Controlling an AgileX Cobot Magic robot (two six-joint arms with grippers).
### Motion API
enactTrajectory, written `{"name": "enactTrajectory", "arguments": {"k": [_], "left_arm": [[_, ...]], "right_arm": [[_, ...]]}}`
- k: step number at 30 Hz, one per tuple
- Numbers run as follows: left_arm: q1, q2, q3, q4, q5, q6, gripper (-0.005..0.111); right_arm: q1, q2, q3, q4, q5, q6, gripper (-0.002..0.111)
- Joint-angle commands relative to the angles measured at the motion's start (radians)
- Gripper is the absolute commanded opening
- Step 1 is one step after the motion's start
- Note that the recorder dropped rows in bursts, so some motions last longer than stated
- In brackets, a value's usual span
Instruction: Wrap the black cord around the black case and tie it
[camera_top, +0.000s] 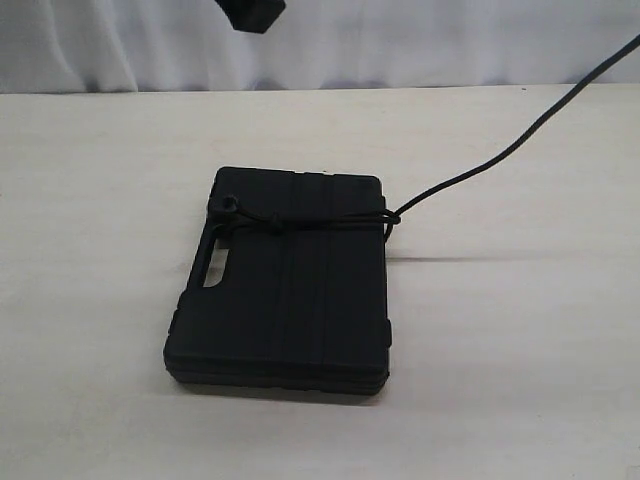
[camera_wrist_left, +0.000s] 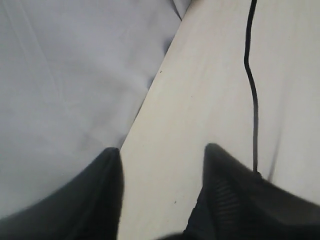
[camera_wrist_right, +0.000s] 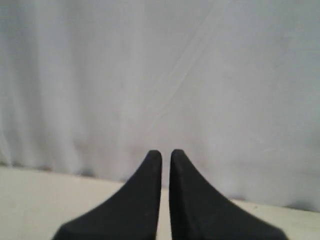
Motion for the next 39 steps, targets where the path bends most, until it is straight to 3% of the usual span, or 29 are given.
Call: {"name": "enactTrajectory", "arguments": {"k": [1, 3, 5, 8, 14, 18, 27, 39], "left_arm": [[-0.003, 0.0, -0.005, 0.051, 0.07, -0.041, 0.022], [-0.003, 0.0, 0.03, 0.081, 0.062, -0.091, 0.006], [-0.003, 0.004, 0.096, 0.084, 0.009, -0.091, 0.0], [-0.003, 0.023, 0.173, 0.11, -0.09, -0.091, 0.0], [-0.003, 0.104, 0.191, 0.106, -0.151, -0.091, 0.0], [-0.003, 0.121, 0.191, 0.104, -0.151, -0.091, 0.0], [0.01, 0.121, 0.191, 0.128, -0.171, -0.1, 0.0], [0.222, 0.01, 0.193, 0.073, -0.274, -0.311, 0.0]], "right_arm": [[0.0, 0.219, 0.014, 0.0, 0.059, -0.031, 0.004], [-0.005, 0.387, 0.008, 0.0, 0.019, -0.05, 0.004], [-0.028, 0.53, -0.008, 0.0, -0.076, -0.05, 0.004], [-0.084, 0.65, -0.01, 0.0, -0.229, -0.039, 0.004], [-0.267, 0.842, 0.048, 0.0, -0.087, 0.089, 0.004], [-0.293, 0.947, 0.053, 0.0, -0.042, 0.1, 0.004], [-0.293, 0.686, 0.032, 0.0, 0.065, 0.111, 0.004], [-0.291, 0.126, 0.065, 0.0, 0.27, 0.111, 0.004]]}}
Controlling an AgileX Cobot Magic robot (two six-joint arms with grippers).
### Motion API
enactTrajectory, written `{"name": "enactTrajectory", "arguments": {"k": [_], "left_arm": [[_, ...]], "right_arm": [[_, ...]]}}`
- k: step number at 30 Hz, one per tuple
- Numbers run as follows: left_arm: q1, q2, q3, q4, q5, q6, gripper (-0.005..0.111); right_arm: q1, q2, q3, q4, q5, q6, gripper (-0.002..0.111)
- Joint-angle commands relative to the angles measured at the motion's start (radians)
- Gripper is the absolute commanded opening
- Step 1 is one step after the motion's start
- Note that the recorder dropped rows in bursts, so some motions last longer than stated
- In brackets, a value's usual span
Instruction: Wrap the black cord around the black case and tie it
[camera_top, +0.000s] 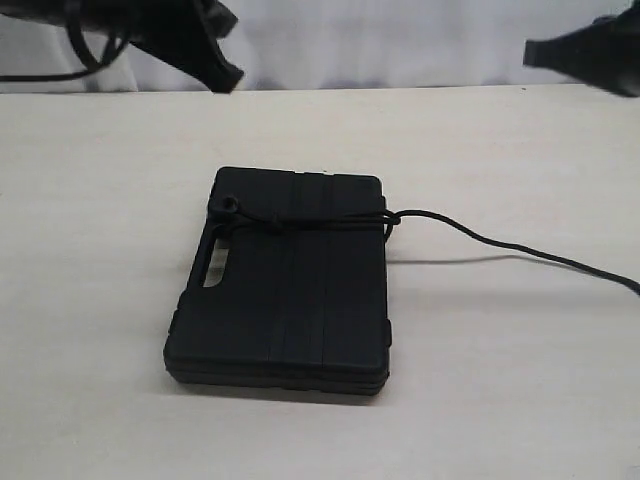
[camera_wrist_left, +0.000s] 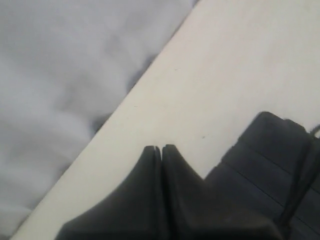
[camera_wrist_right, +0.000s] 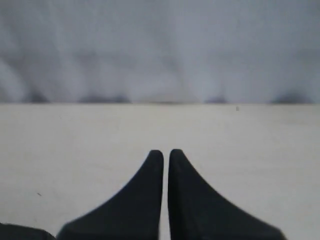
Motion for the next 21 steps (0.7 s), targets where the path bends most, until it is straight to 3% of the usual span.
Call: {"name": "enactTrajectory", "arguments": {"k": [1, 9, 21], "left_arm": [[0.072, -0.097, 0.009, -0.076, -0.084, -0.062, 0.0], [0.099, -0.38, 0.24, -0.185, -0.387, -0.073, 0.0], [0.099, -0.793, 0.416, -0.185, -0.393, -0.158, 0.0]], "right_arm": [[-0.002, -0.205, 0.034, 0.001, 0.103, 0.004, 0.004], [-0.002, -0.477, 0.113, 0.001, 0.133, 0.01, 0.004], [-0.002, -0.783, 0.241, 0.001, 0.298, 0.01, 0.004]]}}
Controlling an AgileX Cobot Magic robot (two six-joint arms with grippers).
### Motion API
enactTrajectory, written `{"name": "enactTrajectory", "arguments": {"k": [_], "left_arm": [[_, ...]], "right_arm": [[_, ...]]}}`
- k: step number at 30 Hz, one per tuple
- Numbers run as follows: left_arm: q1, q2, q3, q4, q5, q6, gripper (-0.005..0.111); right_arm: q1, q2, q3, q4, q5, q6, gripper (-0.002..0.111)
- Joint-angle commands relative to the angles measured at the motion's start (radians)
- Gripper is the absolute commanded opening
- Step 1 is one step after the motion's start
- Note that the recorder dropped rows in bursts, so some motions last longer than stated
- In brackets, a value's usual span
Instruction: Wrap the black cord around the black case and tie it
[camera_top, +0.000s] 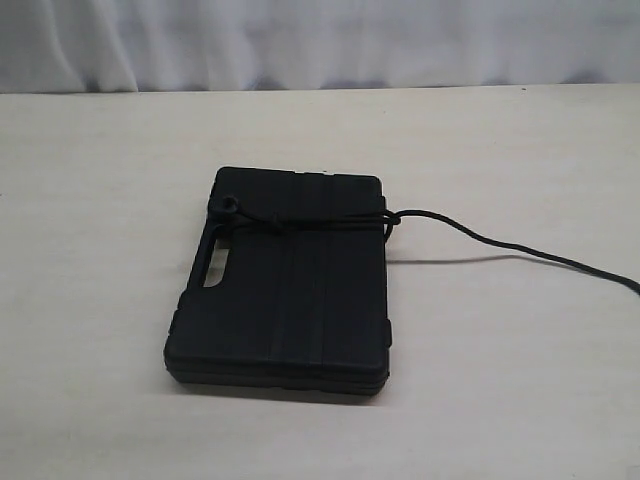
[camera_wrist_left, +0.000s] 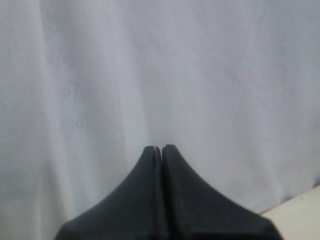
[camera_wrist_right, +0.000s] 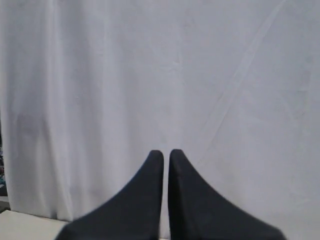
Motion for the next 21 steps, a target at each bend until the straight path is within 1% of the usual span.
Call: {"name": "enactTrajectory", "arguments": {"k": [1, 6, 12, 21], "left_arm": [[0.0, -0.134, 0.048, -0.017, 0.039, -0.026, 0.0], [0.0, -0.252, 0.063, -0.042, 0.133, -0.026, 0.0], [0.0, -0.316, 0.063, -0.043, 0.208, -0.024, 0.0], [0.0, -0.323, 0.063, -0.043, 0.208, -0.022, 0.0]], "right_arm": [[-0.002, -0.093, 0.073, -0.001, 0.038, 0.002, 0.004], [-0.002, -0.181, 0.129, -0.001, 0.024, 0.002, 0.004], [-0.002, -0.25, 0.141, -0.001, 0.024, 0.002, 0.004], [-0.002, -0.268, 0.141, -0.001, 0.024, 0.002, 0.004]]}}
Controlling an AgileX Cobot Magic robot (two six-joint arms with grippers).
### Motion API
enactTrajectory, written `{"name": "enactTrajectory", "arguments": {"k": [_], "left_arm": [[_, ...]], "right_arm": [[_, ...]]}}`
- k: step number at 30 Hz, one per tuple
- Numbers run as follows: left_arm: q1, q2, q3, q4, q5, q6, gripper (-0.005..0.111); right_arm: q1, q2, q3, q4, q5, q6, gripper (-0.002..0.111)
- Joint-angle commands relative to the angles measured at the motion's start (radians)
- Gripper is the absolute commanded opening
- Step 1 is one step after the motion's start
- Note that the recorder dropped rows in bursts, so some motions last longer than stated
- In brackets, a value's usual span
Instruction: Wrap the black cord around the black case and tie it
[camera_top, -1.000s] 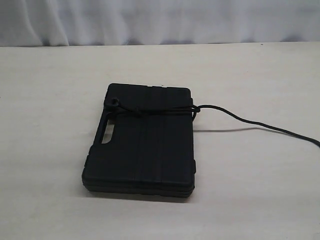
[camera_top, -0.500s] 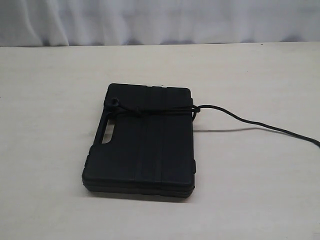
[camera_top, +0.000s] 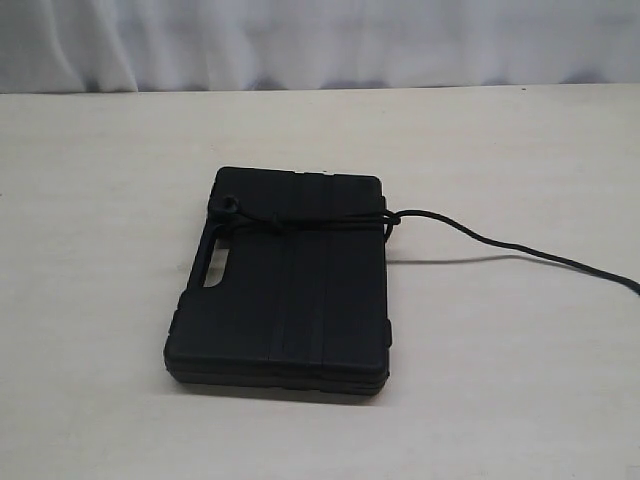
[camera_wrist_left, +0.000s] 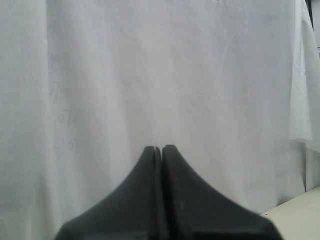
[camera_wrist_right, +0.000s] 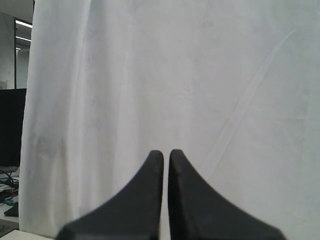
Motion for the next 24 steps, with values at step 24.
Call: {"name": "enactTrajectory", "arguments": {"k": [24], "left_arm": [[0.002, -0.036, 0.111, 0.185, -0.016, -0.072, 0.0]], "right_arm": [[-0.002, -0.005, 0.005, -0.004, -0.001, 0.0, 0.004]]}}
